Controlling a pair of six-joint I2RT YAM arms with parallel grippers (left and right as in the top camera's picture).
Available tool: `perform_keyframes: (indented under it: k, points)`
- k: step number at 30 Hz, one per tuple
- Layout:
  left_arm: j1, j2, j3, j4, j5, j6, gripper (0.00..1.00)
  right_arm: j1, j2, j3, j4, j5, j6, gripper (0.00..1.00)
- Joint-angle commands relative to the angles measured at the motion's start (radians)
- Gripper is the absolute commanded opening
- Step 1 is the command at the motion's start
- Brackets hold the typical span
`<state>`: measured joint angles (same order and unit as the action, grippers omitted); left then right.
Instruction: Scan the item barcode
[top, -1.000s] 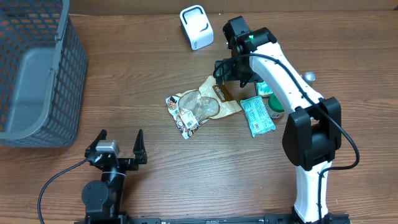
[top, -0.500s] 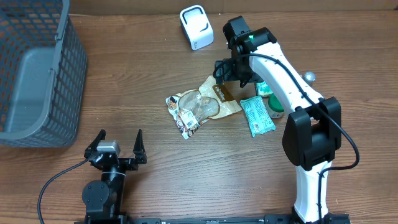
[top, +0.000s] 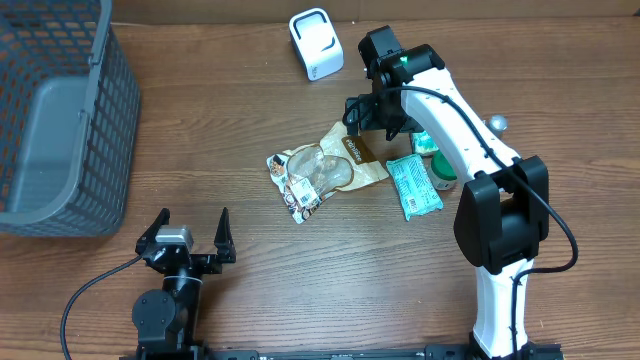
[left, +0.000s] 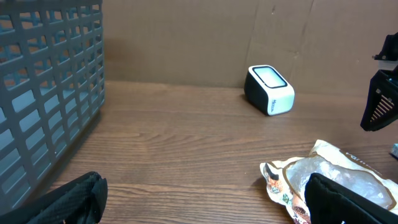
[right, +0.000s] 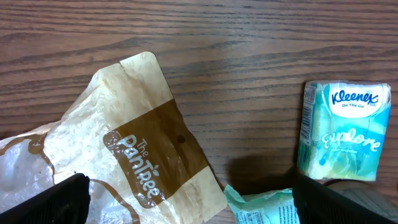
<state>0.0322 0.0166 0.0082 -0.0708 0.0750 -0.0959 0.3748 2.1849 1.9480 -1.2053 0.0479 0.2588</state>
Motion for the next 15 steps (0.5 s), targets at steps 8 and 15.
perform_keyframes:
  k: [8, 15]
  points:
    - [-0.006, -0.012, -0.003, -0.001, 0.011, 0.026, 1.0, 0.002, 0.003, -0.004, 0.002, -0.005, 0.006, 1.0]
    - [-0.006, -0.012, -0.003, -0.001, 0.011, 0.026, 1.0, 0.002, 0.003, -0.004, 0.002, -0.005, 0.006, 1.0]
